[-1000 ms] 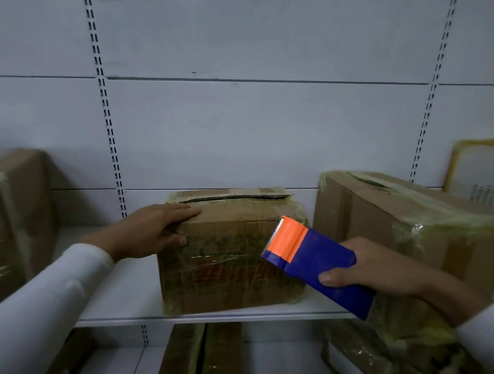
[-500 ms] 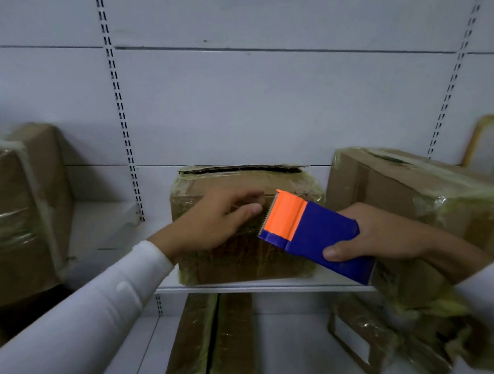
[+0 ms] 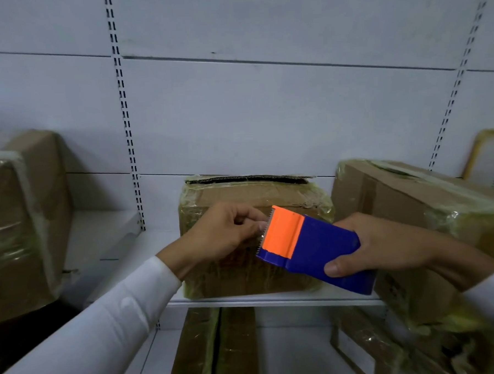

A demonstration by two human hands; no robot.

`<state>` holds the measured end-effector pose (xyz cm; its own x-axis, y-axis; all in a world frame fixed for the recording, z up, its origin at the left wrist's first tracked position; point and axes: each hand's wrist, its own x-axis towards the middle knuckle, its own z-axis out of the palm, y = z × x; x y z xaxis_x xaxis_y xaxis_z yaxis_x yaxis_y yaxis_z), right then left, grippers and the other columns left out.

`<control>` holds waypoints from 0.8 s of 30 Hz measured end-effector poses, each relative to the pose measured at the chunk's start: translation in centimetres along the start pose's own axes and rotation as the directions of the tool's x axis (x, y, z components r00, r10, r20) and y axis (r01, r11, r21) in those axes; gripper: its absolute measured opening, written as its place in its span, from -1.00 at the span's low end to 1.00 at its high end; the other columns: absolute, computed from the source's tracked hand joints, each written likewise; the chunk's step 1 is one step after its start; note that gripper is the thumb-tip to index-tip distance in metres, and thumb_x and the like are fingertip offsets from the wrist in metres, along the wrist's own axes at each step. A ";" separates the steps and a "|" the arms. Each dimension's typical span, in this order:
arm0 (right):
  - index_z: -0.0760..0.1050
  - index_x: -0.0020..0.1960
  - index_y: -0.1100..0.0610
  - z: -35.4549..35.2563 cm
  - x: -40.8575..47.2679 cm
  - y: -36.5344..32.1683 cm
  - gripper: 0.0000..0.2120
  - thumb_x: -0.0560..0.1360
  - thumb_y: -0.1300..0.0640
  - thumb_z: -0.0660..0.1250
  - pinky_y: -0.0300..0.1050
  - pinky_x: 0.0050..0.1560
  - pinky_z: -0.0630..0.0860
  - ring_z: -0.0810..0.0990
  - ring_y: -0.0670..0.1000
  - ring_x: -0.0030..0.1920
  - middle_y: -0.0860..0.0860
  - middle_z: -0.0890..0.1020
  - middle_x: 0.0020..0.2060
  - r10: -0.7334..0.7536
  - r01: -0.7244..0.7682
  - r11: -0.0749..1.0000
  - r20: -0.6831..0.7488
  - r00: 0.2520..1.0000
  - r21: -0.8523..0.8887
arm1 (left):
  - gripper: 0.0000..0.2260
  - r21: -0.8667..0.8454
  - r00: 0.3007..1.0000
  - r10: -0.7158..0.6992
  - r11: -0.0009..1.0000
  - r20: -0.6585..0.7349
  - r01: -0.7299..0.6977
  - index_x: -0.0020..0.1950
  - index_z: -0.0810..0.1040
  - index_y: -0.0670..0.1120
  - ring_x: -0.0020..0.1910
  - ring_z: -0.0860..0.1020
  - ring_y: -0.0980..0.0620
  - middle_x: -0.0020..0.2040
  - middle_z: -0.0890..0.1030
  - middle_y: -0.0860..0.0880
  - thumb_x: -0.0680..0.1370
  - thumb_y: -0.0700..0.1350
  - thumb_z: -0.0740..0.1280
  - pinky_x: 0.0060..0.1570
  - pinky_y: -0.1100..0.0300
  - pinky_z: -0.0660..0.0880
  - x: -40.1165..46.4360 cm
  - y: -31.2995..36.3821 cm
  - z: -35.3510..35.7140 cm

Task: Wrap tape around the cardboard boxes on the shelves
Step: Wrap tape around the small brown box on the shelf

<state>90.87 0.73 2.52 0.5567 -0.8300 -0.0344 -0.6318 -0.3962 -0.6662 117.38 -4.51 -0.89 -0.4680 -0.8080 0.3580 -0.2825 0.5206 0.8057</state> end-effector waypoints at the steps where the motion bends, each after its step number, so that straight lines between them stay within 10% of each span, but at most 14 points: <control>1: 0.52 0.00 0.17 -0.1 0.2 -0.3 -0.69 0.42 -0.03 0.44 -0.20 -0.19 0.58 0.68 0.06 -0.17 0.09 0.68 -0.15 0.005 -0.005 1.000 0.019 1.000 0.005 | -0.90 0.001 1.000 0.011 1.000 -0.026 -0.011 -0.05 0.66 -0.10 -0.13 0.58 -0.21 -0.07 0.63 -0.30 0.55 -0.17 0.33 0.01 -0.09 0.54 0.0 0.1 -0.3; 8: 0.57 -0.19 -0.09 -3.2 1.8 -3.9 -0.97 0.42 -0.01 0.41 -0.28 -0.26 0.52 0.65 -0.07 -0.26 0.00 0.67 -0.25 0.038 -0.038 0.999 0.126 0.991 -0.005 | -0.91 -0.009 0.979 0.153 0.988 -0.134 -0.156 -0.18 0.64 -0.19 -0.30 0.55 0.02 -0.25 0.62 -0.26 0.51 -0.23 0.38 -0.22 0.14 0.52 0.4 1.8 -4.2; 17: 0.65 -0.05 0.22 -12.5 1.9 -3.9 -0.28 0.07 -0.34 0.59 -0.02 -0.16 0.57 0.67 0.33 -0.13 0.23 0.71 -0.16 0.194 -0.185 0.967 0.033 0.980 -0.173 | -0.86 -0.046 0.908 0.015 0.998 -0.418 -0.037 -0.13 0.60 -0.32 -0.44 0.40 0.11 -0.38 0.58 -0.05 0.51 -0.23 0.35 -0.40 0.33 0.39 1.6 0.0 -11.6; 24: 0.65 -0.14 0.17 -16.2 7.2 -2.7 -0.49 0.12 -0.20 0.56 -0.14 -0.27 0.55 0.68 0.12 -0.27 0.20 0.71 -0.21 0.175 -0.153 0.957 0.073 0.982 -0.245 | -0.86 0.000 0.862 -0.040 0.999 -0.506 0.047 -0.12 0.62 -0.25 -0.40 0.42 0.08 -0.34 0.61 -0.05 0.50 -0.17 0.36 -0.36 0.28 0.41 3.8 -1.8 -12.0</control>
<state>87.87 -10.57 16.09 0.4751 -0.8558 -0.2048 -0.8221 -0.3487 -0.4501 126.16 -11.83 4.64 0.0315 -0.8569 0.5145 -0.3039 0.4821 0.8217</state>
